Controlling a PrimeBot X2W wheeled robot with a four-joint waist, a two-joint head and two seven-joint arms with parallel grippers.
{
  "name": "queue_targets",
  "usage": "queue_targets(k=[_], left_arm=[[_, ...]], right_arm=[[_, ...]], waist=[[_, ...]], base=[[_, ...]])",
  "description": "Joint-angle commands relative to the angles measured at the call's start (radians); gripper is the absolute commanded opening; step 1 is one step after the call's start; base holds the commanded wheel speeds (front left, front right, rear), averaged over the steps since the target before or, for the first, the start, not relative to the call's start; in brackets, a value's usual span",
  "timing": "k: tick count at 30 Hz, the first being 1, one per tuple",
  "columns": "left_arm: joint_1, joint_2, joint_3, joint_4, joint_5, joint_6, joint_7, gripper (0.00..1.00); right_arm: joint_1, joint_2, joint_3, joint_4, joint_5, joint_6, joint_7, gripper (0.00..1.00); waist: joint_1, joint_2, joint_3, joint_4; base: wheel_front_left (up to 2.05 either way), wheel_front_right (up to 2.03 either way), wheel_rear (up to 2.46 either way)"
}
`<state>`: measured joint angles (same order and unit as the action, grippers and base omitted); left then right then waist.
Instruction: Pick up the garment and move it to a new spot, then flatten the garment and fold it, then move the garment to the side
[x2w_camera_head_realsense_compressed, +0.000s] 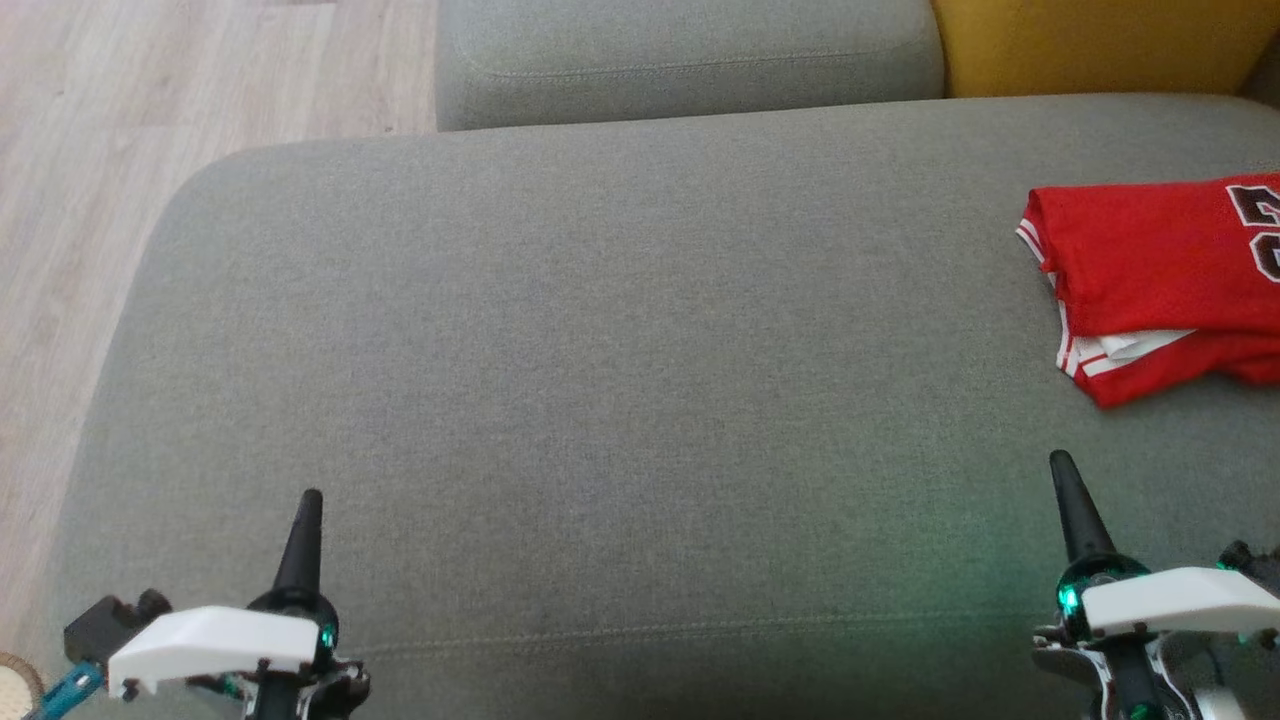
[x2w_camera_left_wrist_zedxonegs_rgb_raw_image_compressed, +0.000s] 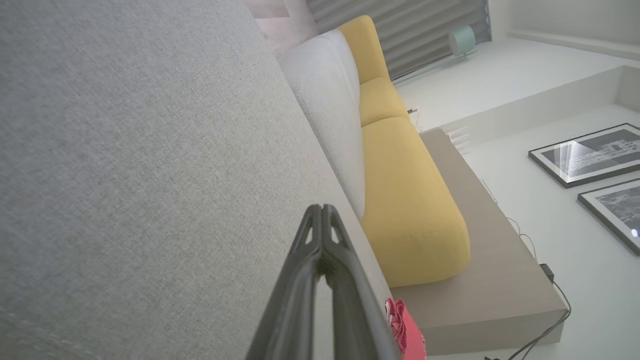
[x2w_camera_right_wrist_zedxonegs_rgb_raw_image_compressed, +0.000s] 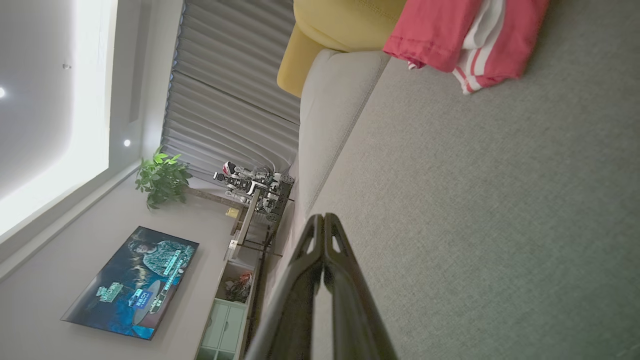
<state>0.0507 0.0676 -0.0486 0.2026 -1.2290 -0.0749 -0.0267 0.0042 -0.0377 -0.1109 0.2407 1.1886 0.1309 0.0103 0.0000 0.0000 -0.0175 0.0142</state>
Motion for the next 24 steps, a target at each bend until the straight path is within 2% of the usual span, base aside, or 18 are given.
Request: queue_targets(k=[1, 24], left_arm=[[-0.068, 0.018, 0.037, -0.022, -0.031, -0.013, 0.008, 0.0], [-0.127, 0.016, 0.092, 0.021, -0.295, -0.042, 0.074, 0.0]], right_arm=[[-0.057, -0.01, 0.011, -0.027, 0.032, 0.0, 0.01, 0.0], [-0.095, -0.012, 0.002, -0.006, 0.298, 0.0, 0.074, 0.0]], waist=[[0.0, 0.0, 0.001, -0.001], [0.0, 0.0, 0.014, -0.01]], base=[[0.0, 0.0, 0.0], [0.0, 0.0, 0.0]])
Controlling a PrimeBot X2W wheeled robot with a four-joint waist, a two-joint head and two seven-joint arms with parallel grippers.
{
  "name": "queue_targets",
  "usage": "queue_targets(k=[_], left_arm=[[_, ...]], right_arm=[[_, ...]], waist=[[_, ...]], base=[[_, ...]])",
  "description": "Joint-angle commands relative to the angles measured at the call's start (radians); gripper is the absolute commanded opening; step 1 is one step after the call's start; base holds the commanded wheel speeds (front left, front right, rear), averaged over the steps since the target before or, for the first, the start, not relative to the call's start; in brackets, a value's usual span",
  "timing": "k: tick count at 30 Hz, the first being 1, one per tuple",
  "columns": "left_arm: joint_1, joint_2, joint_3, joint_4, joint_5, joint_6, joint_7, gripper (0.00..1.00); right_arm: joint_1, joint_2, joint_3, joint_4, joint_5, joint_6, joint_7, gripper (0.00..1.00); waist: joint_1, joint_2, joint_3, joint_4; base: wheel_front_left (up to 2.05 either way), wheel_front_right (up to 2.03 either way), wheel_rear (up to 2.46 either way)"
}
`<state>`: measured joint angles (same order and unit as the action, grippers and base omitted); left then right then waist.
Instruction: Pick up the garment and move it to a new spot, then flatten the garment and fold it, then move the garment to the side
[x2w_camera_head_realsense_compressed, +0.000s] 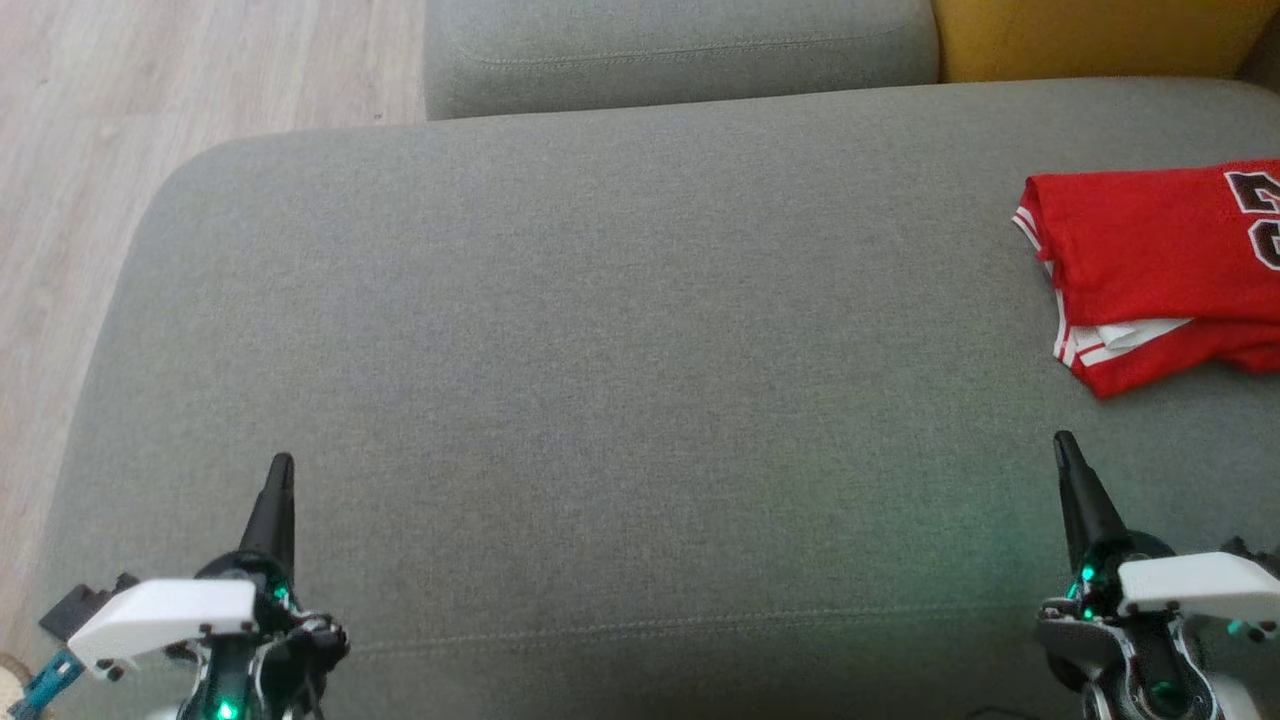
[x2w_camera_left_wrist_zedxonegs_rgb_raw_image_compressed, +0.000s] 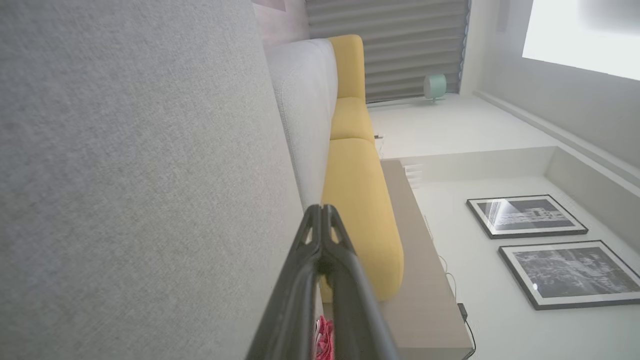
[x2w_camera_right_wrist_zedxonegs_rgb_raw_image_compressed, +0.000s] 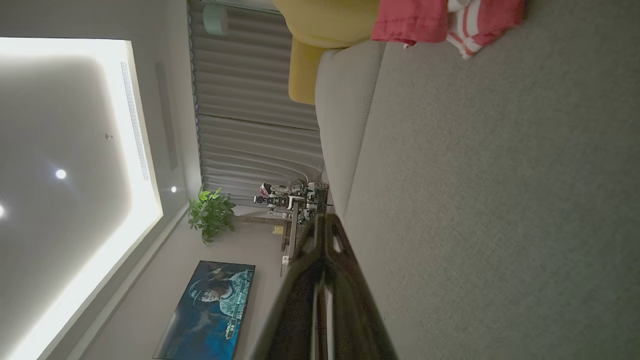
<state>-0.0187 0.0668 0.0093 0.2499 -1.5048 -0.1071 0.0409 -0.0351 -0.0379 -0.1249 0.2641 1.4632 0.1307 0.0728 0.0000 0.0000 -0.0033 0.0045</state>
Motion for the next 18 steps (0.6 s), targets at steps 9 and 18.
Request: queue_targets(k=[9, 18], left_arm=[[-0.085, 0.015, 0.06, -0.007, -0.139, -0.023, 0.037, 0.0], [-0.086, 0.012, 0.065, -0.007, -0.137, -0.024, 0.04, 0.0]], right_arm=[[-0.073, -0.012, 0.011, -0.02, 0.144, 0.0, 0.04, 0.0], [-0.073, -0.012, 0.011, -0.019, 0.145, 0.0, 0.041, 0.0]], waist=[[0.0, 0.0, 0.006, -0.004], [0.0, 0.0, 0.006, -0.005]], base=[[0.0, 0.0, 0.0], [0.0, 0.0, 0.0]])
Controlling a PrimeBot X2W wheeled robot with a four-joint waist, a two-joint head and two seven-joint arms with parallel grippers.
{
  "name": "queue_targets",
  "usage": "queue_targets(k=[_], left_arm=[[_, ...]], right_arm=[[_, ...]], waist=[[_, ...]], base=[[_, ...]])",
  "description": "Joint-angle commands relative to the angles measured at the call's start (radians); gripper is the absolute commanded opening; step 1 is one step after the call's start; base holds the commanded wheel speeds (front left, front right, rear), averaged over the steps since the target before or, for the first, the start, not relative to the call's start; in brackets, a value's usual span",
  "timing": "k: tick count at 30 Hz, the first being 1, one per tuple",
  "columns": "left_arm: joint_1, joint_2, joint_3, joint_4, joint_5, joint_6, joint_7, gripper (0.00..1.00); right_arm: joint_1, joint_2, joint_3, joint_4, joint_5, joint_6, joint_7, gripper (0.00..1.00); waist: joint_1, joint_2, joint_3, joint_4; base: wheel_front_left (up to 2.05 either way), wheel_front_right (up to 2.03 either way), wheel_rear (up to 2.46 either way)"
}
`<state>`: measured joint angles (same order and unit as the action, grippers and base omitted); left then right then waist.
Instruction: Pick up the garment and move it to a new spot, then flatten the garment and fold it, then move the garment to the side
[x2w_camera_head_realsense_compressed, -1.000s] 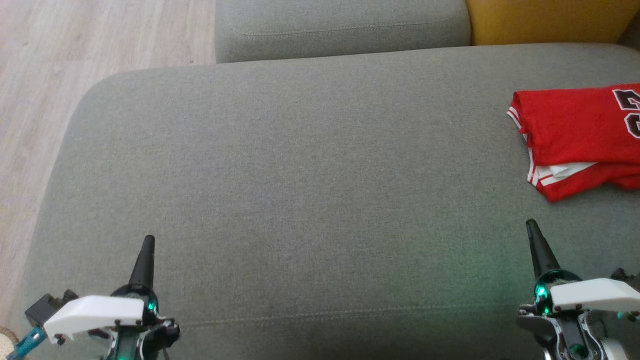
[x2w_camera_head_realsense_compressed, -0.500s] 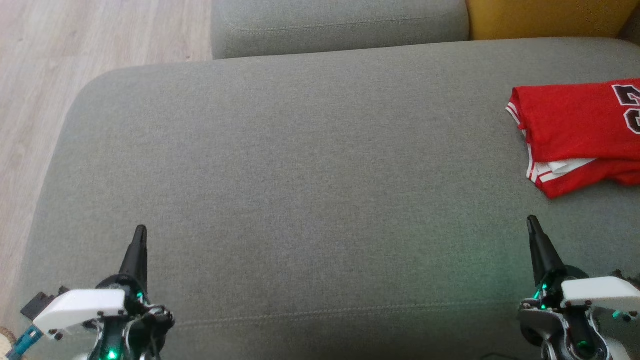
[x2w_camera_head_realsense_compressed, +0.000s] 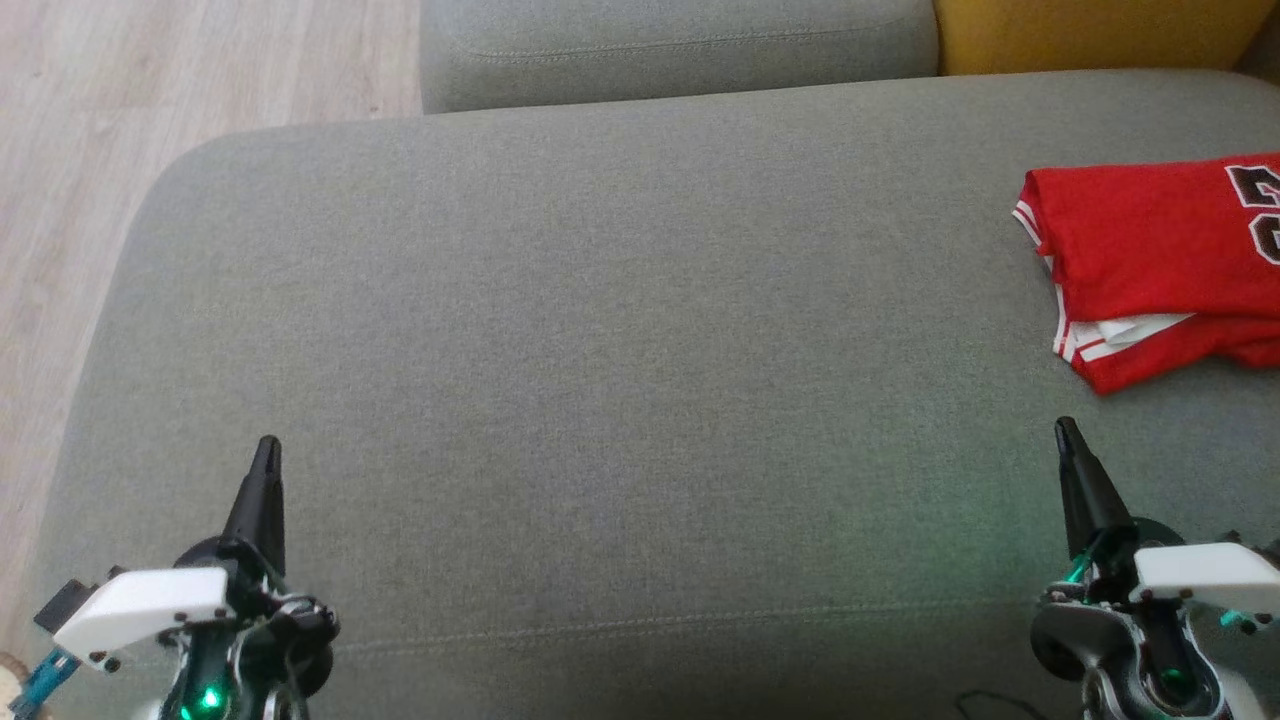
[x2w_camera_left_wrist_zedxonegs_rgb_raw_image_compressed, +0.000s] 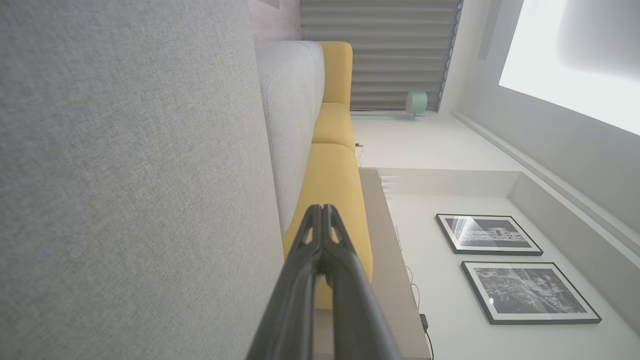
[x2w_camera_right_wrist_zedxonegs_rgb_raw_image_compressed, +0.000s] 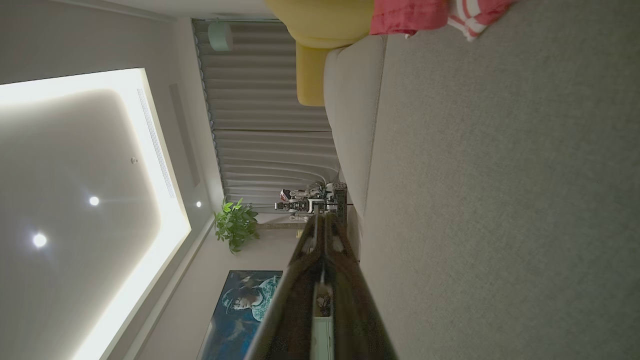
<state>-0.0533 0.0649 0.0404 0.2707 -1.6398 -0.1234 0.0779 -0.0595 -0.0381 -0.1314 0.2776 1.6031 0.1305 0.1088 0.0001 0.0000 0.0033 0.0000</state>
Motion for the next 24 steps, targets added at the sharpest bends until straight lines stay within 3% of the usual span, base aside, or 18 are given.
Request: queue_targets(k=[1, 24], left_arm=[[-0.051, 0.014, 0.034, -0.027, -0.002, -0.007, 0.004, 0.0], [-0.052, 0.007, 0.043, -0.027, 0.006, -0.007, 0.011, 0.0]], right_arm=[[-0.048, -0.012, 0.018, -0.033, 0.005, 0.0, 0.004, 0.0], [-0.048, -0.012, 0.018, -0.033, 0.005, 0.0, 0.004, 0.0]], waist=[[-0.0001, 0.0, 0.0, 0.0], [-0.0001, 0.0, 0.0, 0.0]], base=[[0.0, 0.0, 0.0], [0.0, 0.0, 0.0]])
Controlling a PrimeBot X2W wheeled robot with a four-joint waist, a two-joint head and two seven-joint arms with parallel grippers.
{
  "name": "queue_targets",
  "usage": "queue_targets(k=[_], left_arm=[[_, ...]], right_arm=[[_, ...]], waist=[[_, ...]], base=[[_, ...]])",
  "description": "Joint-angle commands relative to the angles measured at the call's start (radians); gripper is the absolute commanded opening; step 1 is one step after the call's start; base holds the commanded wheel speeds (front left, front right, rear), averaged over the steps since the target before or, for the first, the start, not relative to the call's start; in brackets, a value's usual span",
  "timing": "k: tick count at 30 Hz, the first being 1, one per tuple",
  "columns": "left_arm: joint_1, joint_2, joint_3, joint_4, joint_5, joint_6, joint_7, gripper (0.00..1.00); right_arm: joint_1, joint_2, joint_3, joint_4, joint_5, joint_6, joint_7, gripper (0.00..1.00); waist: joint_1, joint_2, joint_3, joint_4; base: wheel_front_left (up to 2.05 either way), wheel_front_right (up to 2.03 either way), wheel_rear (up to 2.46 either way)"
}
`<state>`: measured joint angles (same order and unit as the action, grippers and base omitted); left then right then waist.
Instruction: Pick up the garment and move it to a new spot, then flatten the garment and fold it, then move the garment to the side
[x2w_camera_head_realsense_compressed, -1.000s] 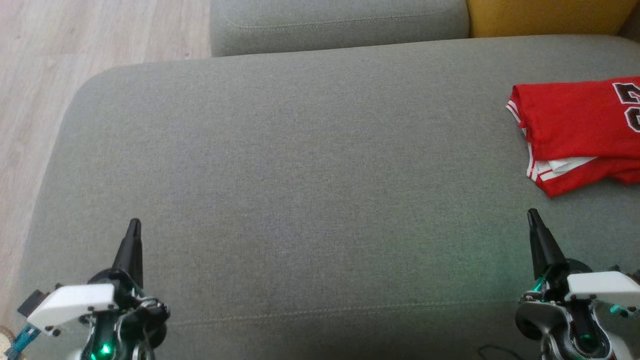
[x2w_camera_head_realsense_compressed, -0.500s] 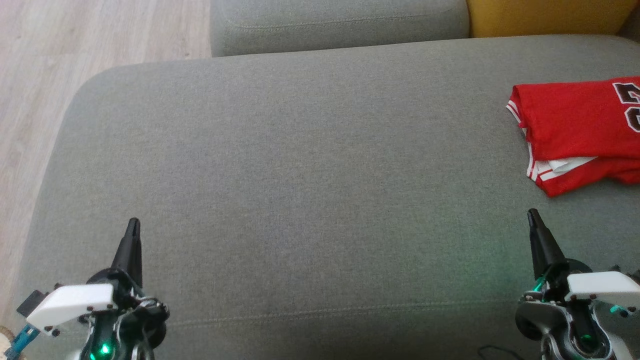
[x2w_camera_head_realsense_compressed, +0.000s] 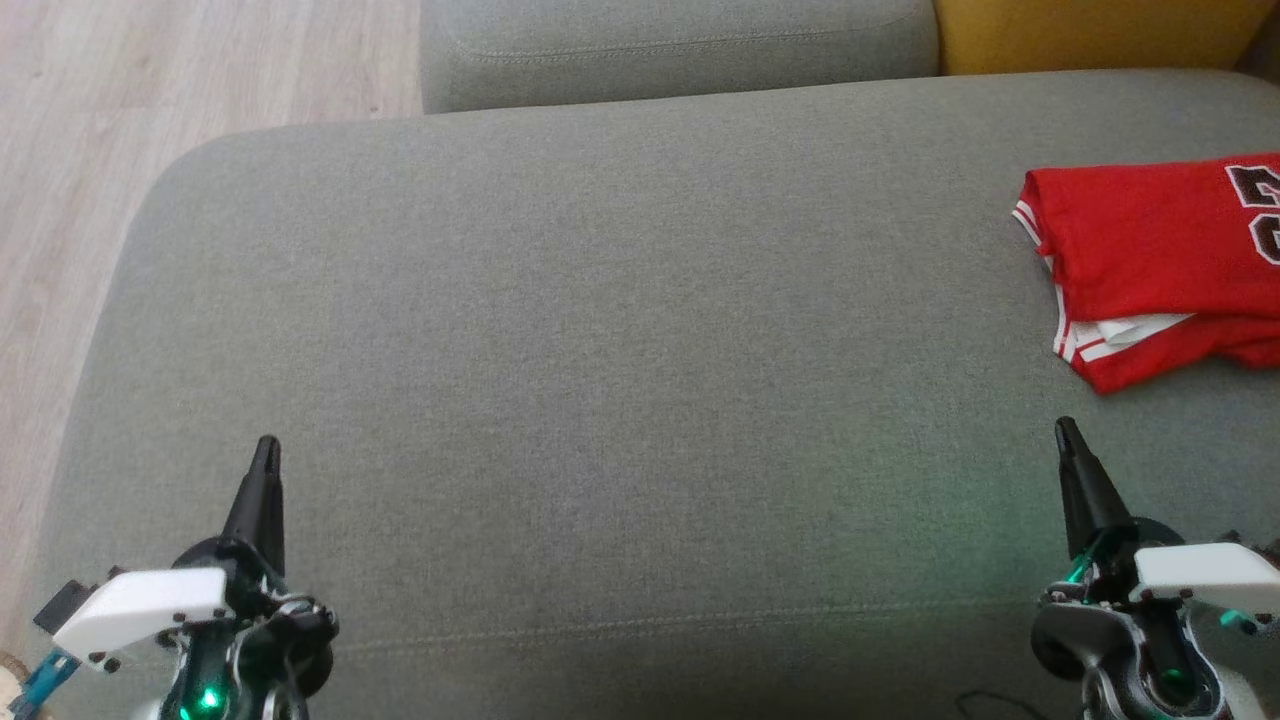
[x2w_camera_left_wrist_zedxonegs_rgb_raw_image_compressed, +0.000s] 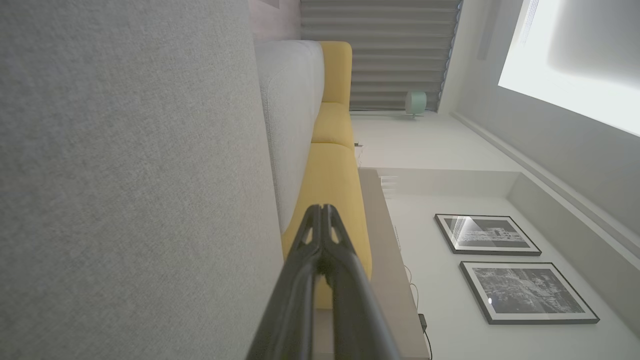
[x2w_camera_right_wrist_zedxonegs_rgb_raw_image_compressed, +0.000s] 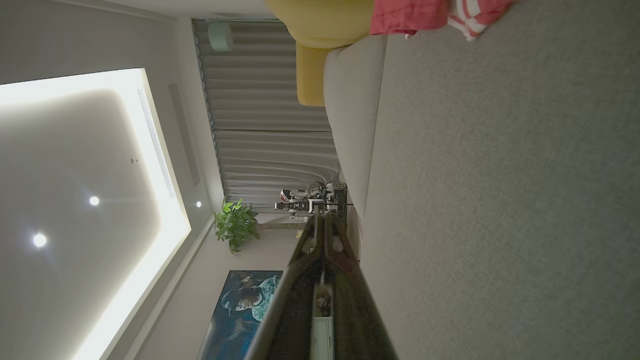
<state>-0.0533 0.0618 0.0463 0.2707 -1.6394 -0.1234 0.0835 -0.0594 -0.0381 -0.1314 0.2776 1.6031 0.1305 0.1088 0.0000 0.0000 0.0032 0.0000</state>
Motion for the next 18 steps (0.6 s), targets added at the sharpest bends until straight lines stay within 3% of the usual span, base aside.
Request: queue_targets(k=[1, 18], left_arm=[[-0.052, 0.01, 0.038, -0.027, 0.006, -0.007, 0.006, 0.0], [-0.053, 0.006, 0.044, -0.027, 0.011, -0.007, 0.011, 0.0]], right_arm=[[-0.049, -0.012, 0.018, -0.033, 0.005, 0.0, 0.004, 0.0], [-0.049, -0.012, 0.018, -0.033, 0.006, 0.0, 0.004, 0.0]], waist=[[0.0, 0.0, 0.0, 0.0], [0.0, 0.0, 0.0, 0.0]], base=[[0.0, 0.0, 0.0], [0.0, 0.0, 0.0]])
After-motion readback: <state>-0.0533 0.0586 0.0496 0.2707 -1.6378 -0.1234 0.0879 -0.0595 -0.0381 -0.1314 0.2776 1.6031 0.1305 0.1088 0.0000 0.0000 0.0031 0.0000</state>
